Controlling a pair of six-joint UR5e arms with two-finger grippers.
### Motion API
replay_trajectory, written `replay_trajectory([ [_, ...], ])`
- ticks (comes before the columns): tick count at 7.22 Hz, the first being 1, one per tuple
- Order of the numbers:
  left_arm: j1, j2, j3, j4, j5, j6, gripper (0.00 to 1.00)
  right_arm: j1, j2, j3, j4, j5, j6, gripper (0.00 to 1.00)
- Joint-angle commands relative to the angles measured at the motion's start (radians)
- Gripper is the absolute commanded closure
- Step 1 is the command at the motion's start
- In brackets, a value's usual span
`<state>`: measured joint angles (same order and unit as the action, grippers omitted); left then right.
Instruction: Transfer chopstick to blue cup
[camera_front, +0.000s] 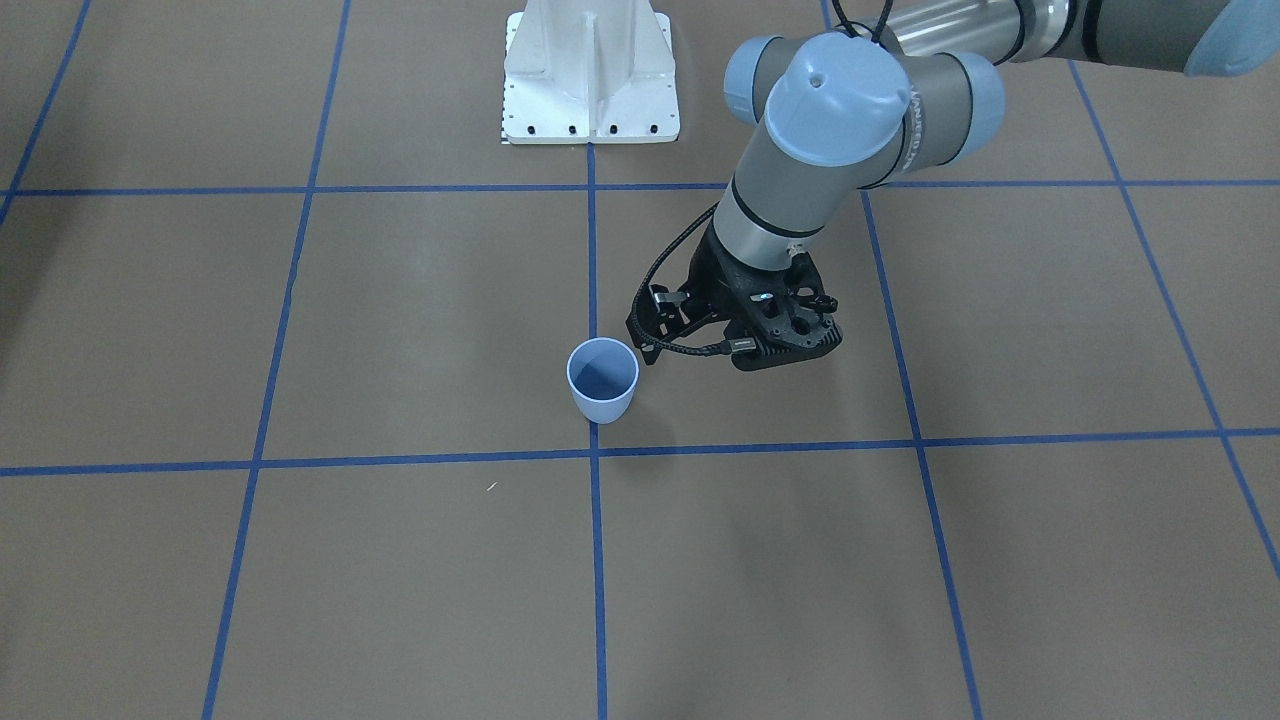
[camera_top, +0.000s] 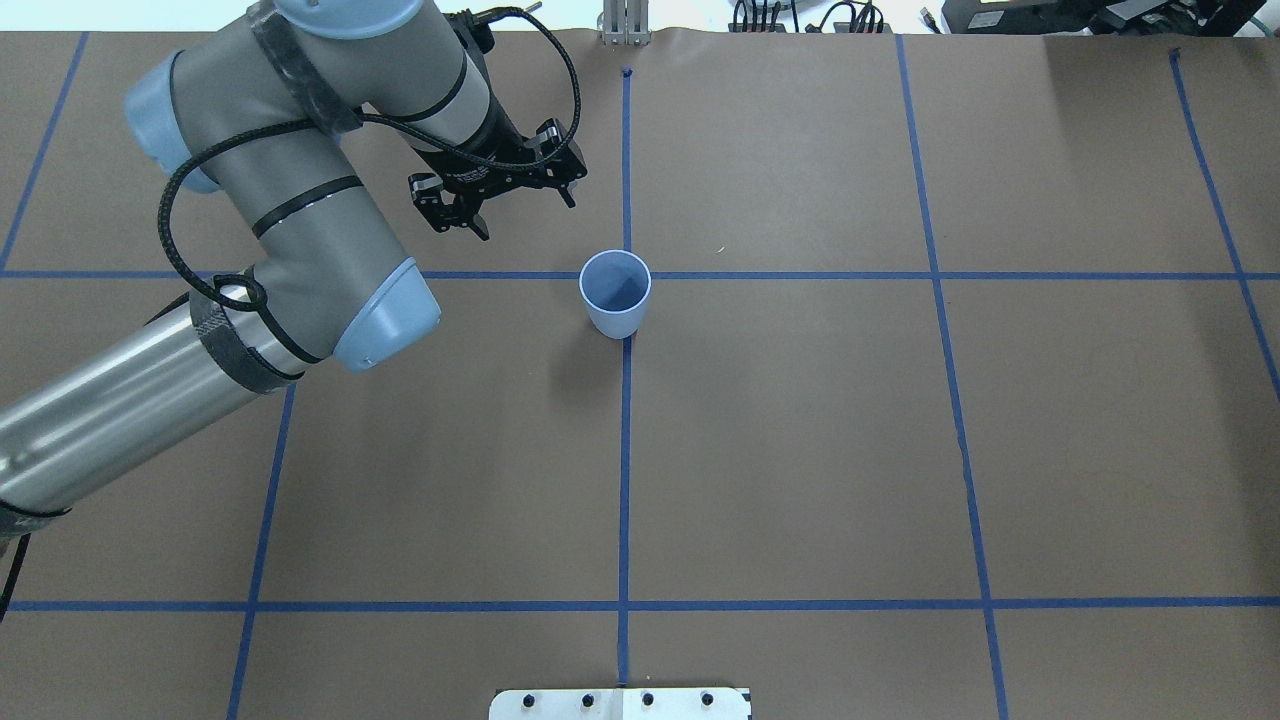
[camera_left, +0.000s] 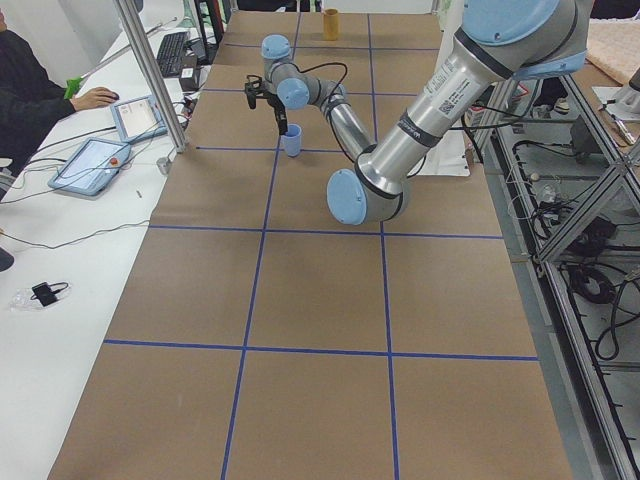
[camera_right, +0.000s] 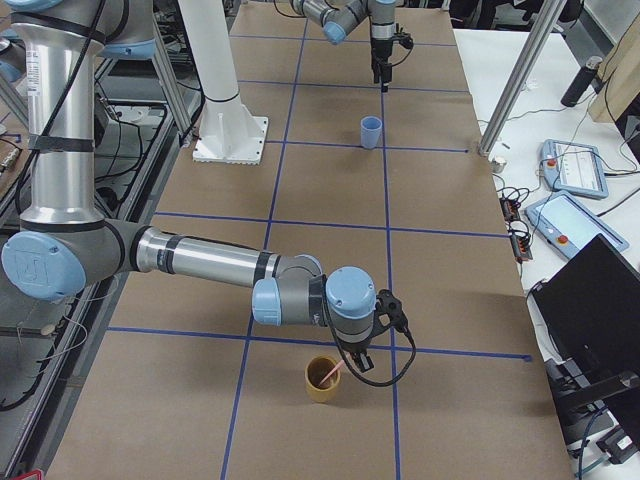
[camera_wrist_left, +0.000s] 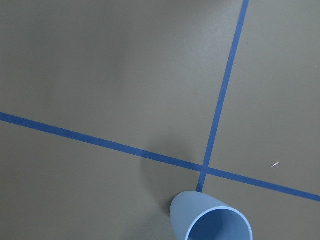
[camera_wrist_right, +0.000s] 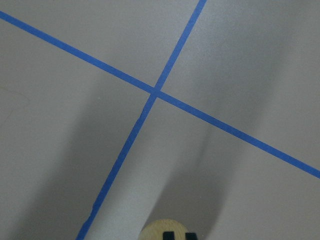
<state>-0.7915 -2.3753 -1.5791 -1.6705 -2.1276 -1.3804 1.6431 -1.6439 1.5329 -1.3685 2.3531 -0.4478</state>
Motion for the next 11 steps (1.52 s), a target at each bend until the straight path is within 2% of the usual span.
replay_trajectory([
  [1,0.0,-0.001,-0.005,0.0,0.0,0.0,0.02,0.013,-0.013,0.035,-0.004,0.003,-0.005,1.0],
  [4,0.002,-0.001,-0.015,0.0,0.0,-0.006,0.02,0.111,-0.019,0.039,-0.015,0.003,-0.015,1.0],
  [9,0.003,0.019,-0.021,0.0,-0.002,-0.006,0.02,0.178,-0.004,0.101,-0.026,0.006,0.003,1.0],
  [11,0.003,0.022,-0.021,-0.002,-0.002,-0.005,0.02,0.21,0.036,0.24,-0.238,0.005,0.001,1.0],
])
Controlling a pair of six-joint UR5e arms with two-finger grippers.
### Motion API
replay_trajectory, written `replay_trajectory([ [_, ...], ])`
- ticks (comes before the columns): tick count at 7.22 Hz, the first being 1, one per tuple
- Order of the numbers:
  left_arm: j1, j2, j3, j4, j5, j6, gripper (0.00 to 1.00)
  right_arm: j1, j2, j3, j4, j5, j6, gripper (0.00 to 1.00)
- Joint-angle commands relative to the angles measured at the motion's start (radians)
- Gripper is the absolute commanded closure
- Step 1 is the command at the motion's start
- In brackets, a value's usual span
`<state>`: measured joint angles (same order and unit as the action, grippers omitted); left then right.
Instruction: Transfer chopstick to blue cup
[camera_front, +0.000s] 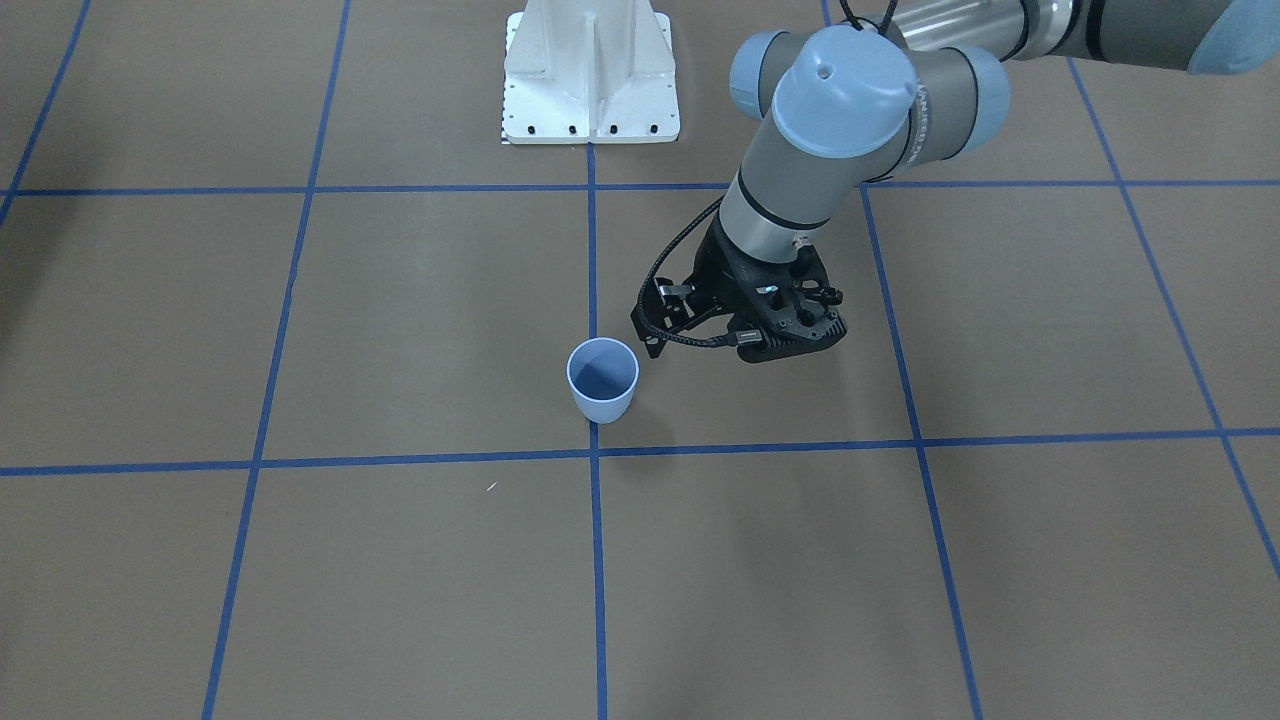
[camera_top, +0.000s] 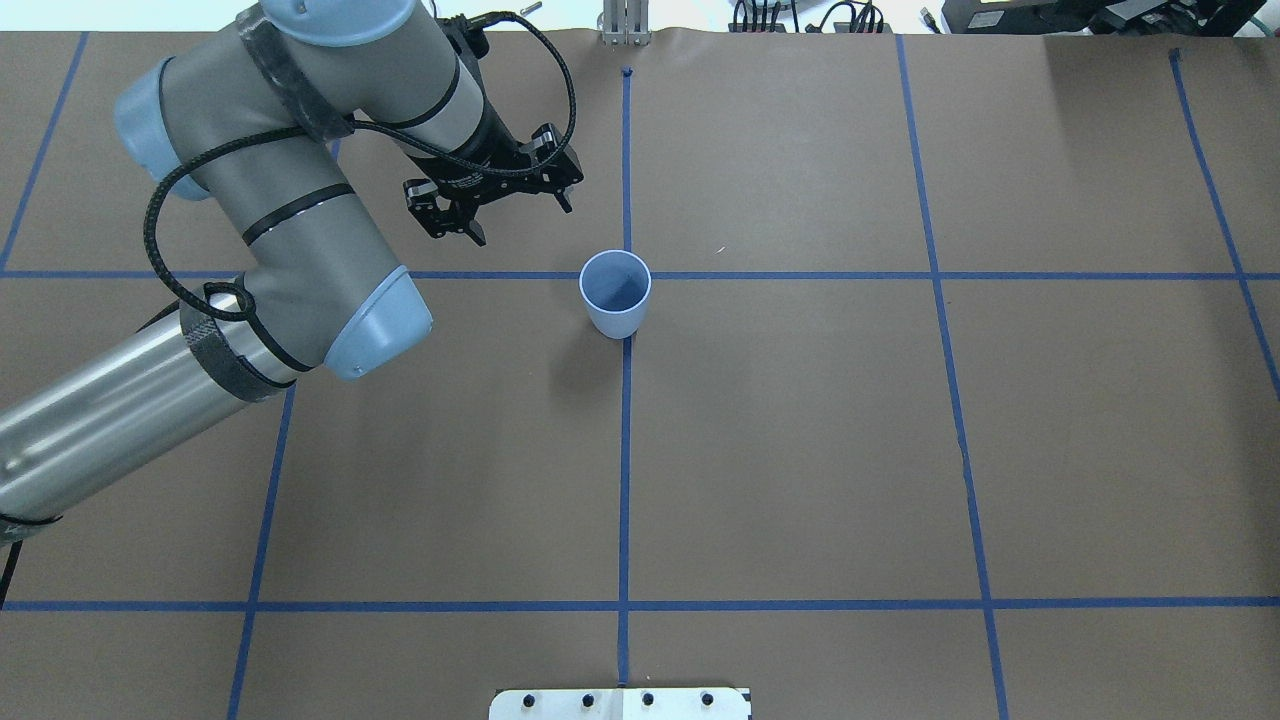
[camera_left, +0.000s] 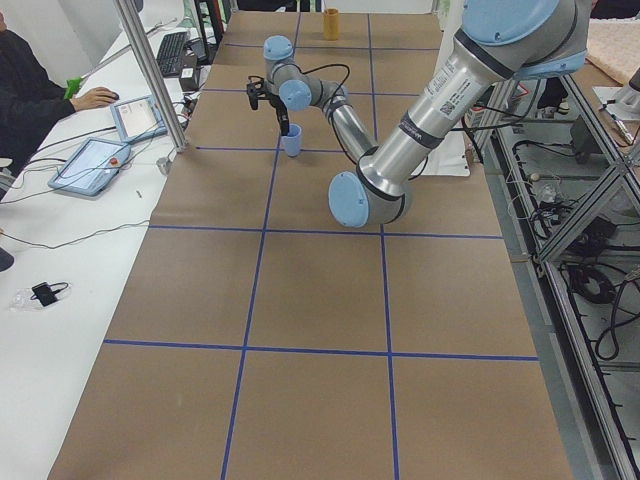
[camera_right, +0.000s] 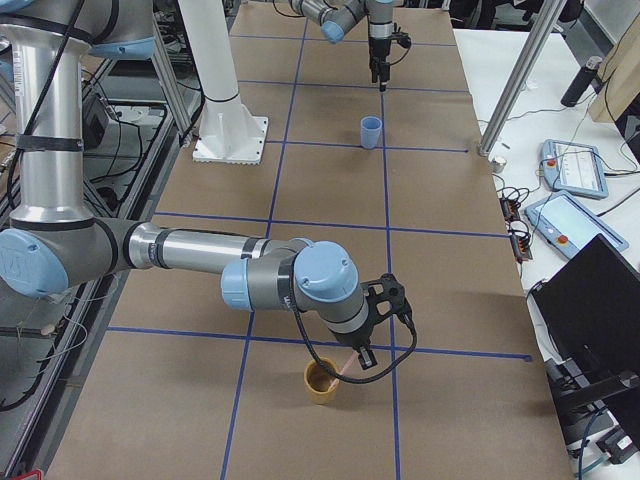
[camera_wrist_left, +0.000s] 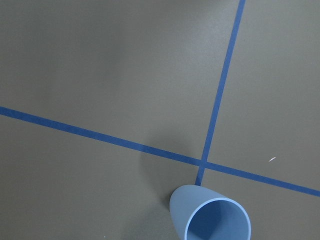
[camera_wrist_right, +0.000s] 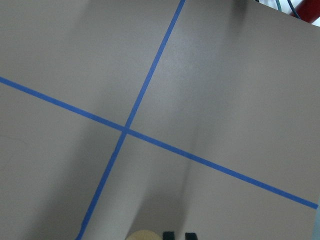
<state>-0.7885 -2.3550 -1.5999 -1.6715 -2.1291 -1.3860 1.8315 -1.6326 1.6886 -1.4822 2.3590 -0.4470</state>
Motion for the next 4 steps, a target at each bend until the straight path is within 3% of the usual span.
replay_trajectory([
  [1,-0.001,0.002,0.0,-0.001,0.0,0.002,0.02,0.035,0.052,0.115,-0.186,-0.001,-0.001,1.0],
  [4,-0.003,0.002,-0.006,-0.002,0.003,0.008,0.02,0.032,0.269,0.102,-0.408,-0.006,0.004,1.0],
])
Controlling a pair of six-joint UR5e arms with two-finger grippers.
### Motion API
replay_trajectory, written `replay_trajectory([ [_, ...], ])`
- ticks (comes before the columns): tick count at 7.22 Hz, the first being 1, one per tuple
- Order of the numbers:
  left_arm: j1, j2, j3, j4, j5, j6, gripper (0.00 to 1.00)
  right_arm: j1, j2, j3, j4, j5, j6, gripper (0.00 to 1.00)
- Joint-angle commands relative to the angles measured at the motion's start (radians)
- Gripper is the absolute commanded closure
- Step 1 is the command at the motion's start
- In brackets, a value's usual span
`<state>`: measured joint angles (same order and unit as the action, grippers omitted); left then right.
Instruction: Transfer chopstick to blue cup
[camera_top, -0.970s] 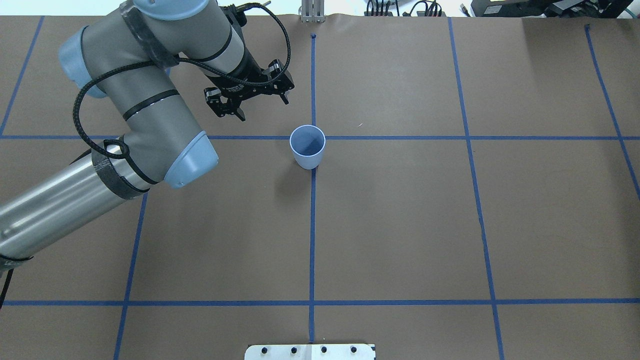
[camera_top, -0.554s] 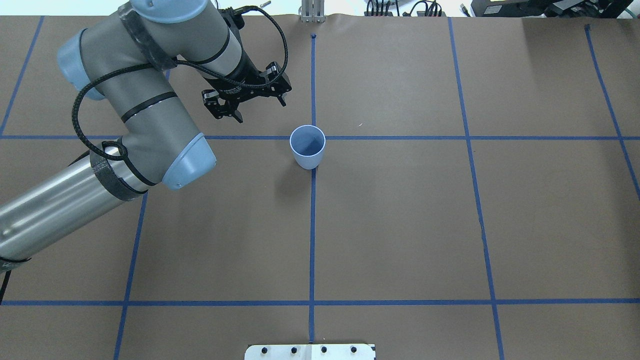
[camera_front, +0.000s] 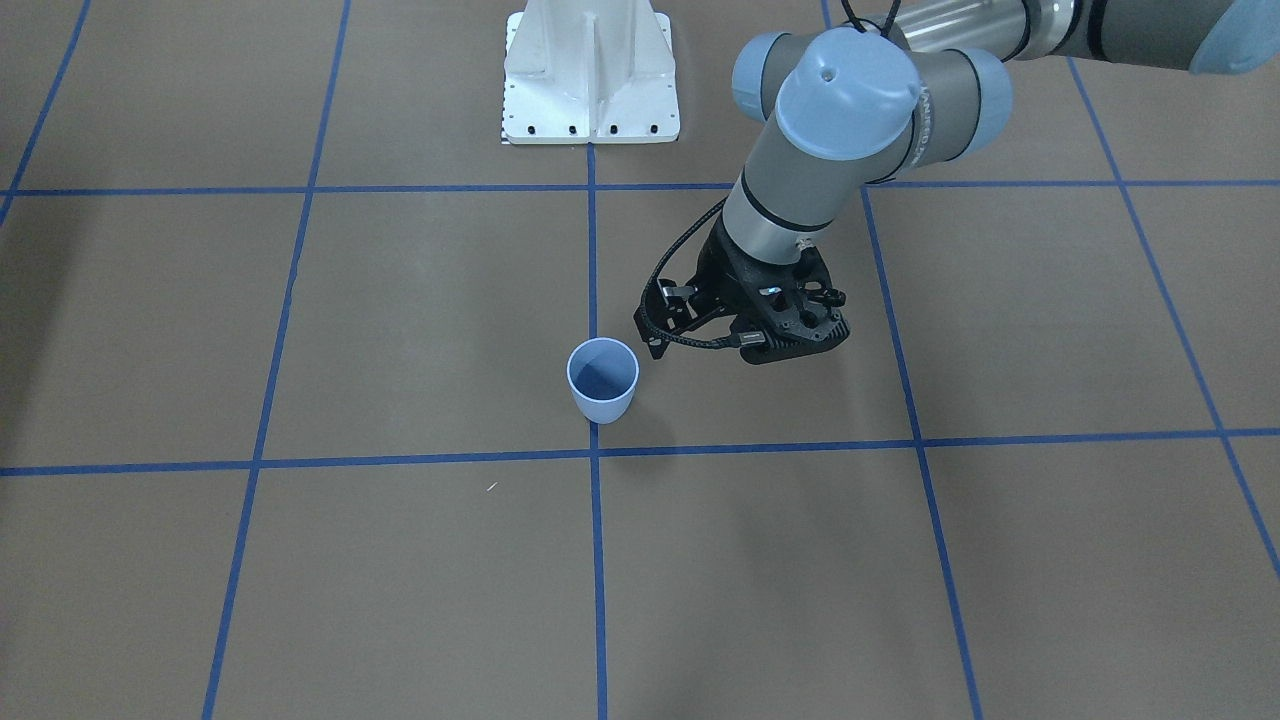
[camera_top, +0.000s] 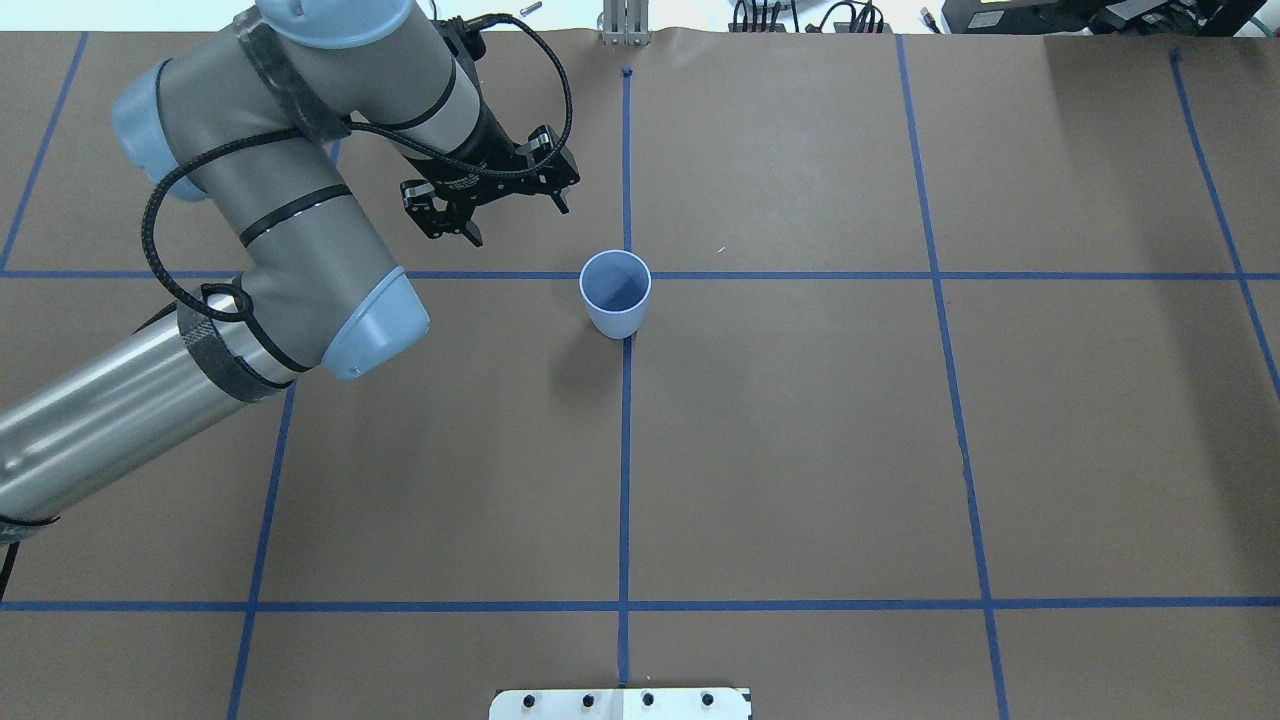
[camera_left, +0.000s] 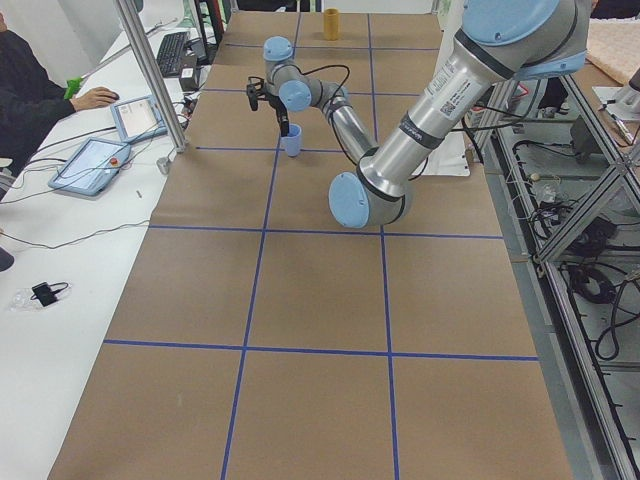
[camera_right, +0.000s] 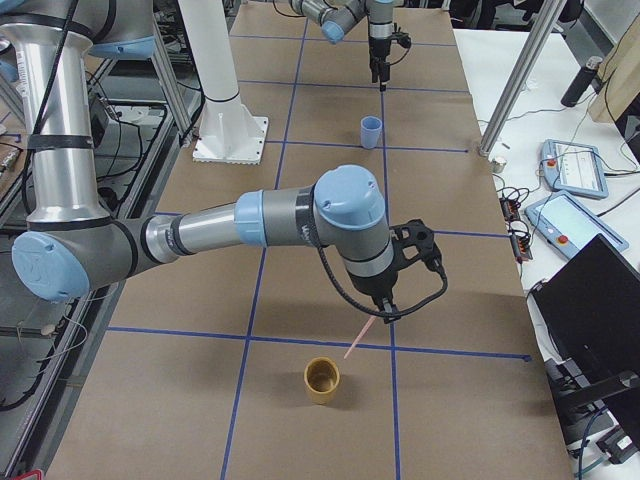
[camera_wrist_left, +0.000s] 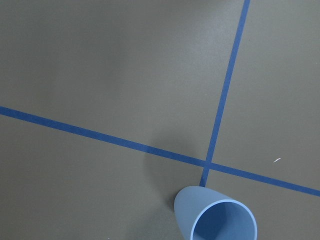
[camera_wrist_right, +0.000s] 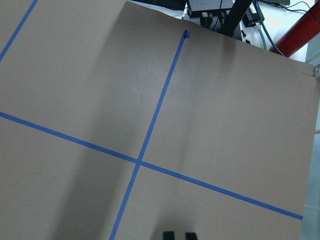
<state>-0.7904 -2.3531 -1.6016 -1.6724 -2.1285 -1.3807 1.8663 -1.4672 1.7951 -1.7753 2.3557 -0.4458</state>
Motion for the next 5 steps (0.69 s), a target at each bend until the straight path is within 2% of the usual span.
replay_trajectory([
  [1,-0.024,0.002,-0.012,0.0,0.007,0.05,0.02,-0.033,0.184,-0.014,-0.184,-0.003,0.042,1.0],
  [2,-0.071,0.005,-0.011,0.002,0.004,0.128,0.02,-0.088,0.227,-0.013,-0.187,-0.001,0.153,1.0],
  [4,-0.168,0.087,-0.012,0.002,-0.004,0.321,0.02,-0.223,0.31,-0.002,-0.181,0.002,0.421,1.0],
  [5,-0.231,0.131,-0.009,0.002,-0.063,0.419,0.02,-0.281,0.355,0.004,-0.176,0.02,0.563,1.0],
])
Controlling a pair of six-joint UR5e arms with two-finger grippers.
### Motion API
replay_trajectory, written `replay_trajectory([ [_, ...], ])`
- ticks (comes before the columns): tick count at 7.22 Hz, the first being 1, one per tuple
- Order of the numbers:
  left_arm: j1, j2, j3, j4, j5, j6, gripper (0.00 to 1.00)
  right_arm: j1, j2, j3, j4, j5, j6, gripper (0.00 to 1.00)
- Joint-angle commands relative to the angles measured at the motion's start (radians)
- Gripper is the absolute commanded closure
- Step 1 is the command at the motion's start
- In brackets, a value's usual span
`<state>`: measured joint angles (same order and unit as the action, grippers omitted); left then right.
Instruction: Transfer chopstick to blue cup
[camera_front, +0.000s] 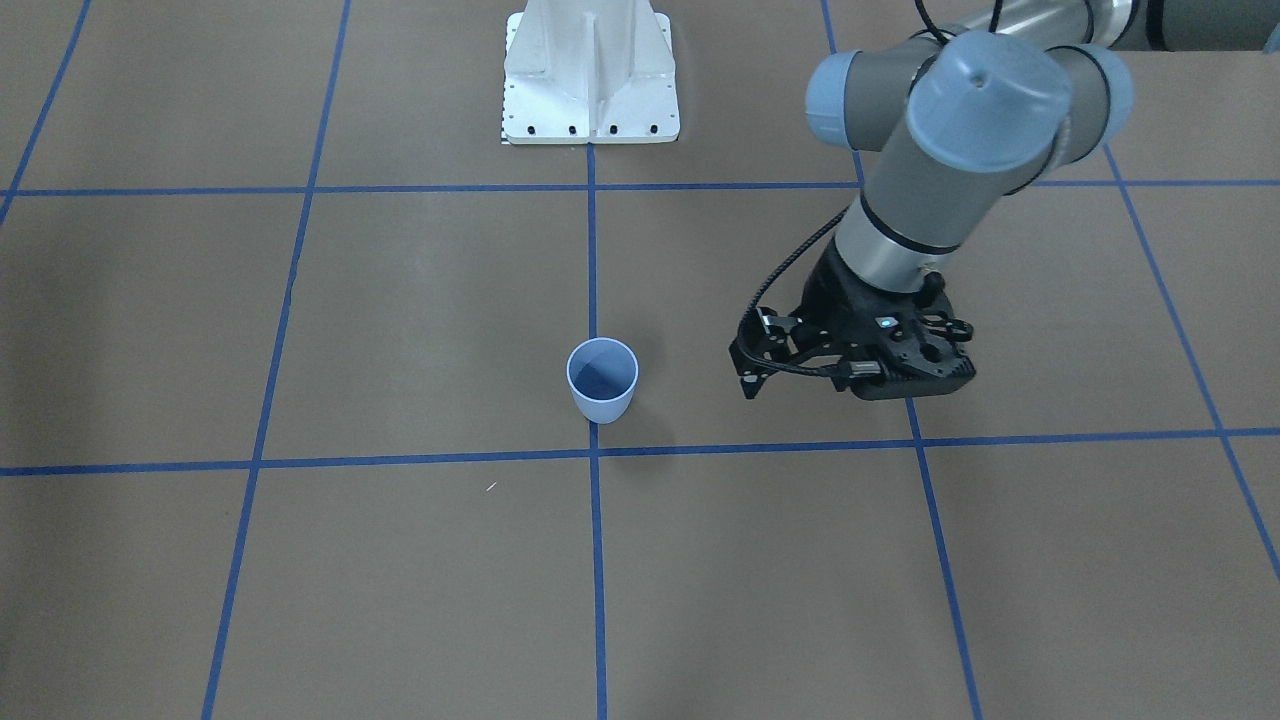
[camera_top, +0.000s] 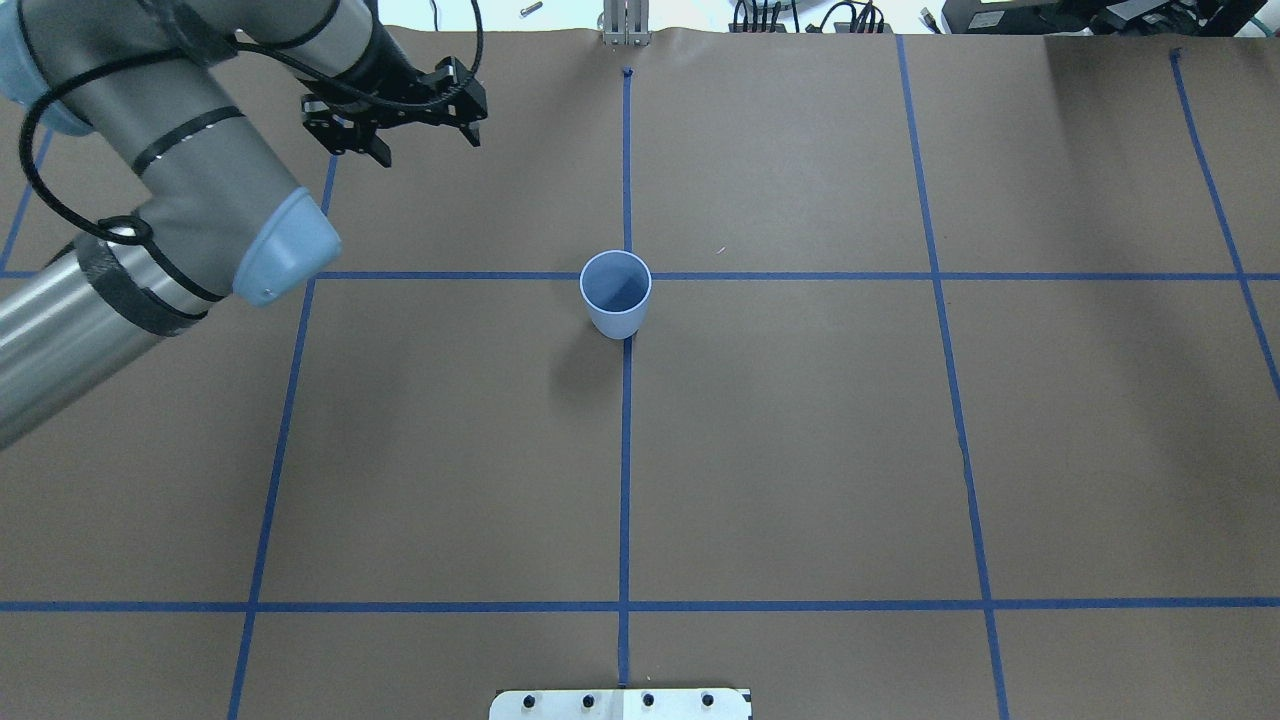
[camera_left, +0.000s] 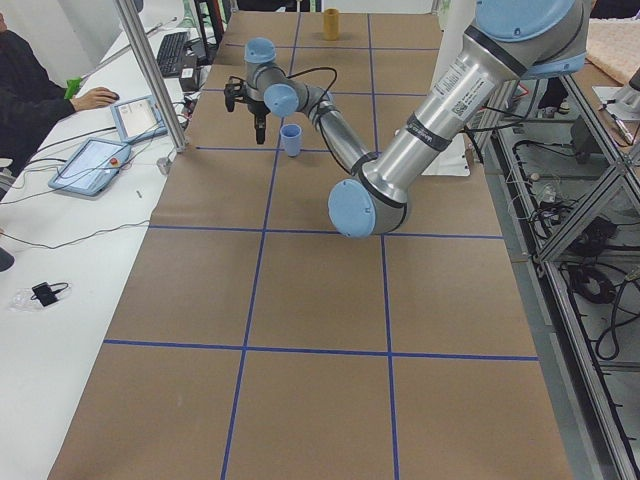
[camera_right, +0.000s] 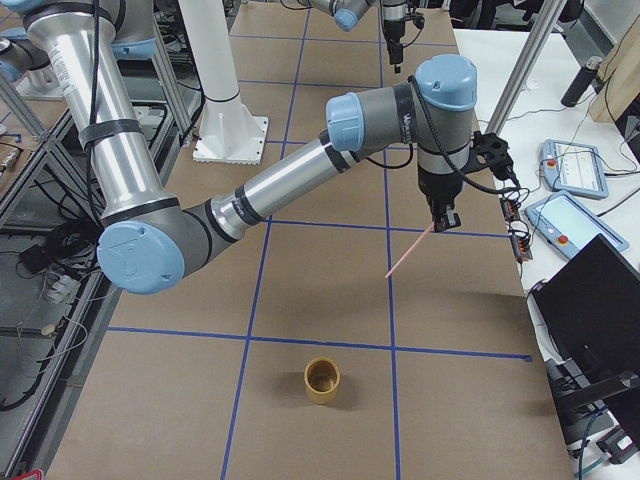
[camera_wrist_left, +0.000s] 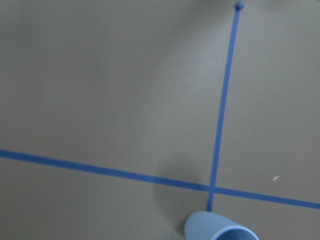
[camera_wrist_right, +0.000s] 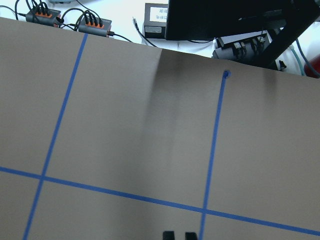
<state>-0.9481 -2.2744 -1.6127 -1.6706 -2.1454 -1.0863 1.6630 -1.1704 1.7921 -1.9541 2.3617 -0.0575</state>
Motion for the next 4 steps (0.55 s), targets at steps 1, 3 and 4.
replay_trajectory([
  [1,-0.142,0.097,0.0,0.0,-0.106,0.223,0.02,-0.136,0.116,0.021,0.003,0.034,0.312,1.0],
  [3,-0.196,0.174,0.0,-0.001,-0.122,0.336,0.02,-0.291,0.246,0.064,0.003,0.03,0.645,1.0],
  [4,-0.225,0.209,0.0,-0.008,-0.131,0.412,0.02,-0.377,0.333,0.059,0.004,0.018,0.782,1.0],
])
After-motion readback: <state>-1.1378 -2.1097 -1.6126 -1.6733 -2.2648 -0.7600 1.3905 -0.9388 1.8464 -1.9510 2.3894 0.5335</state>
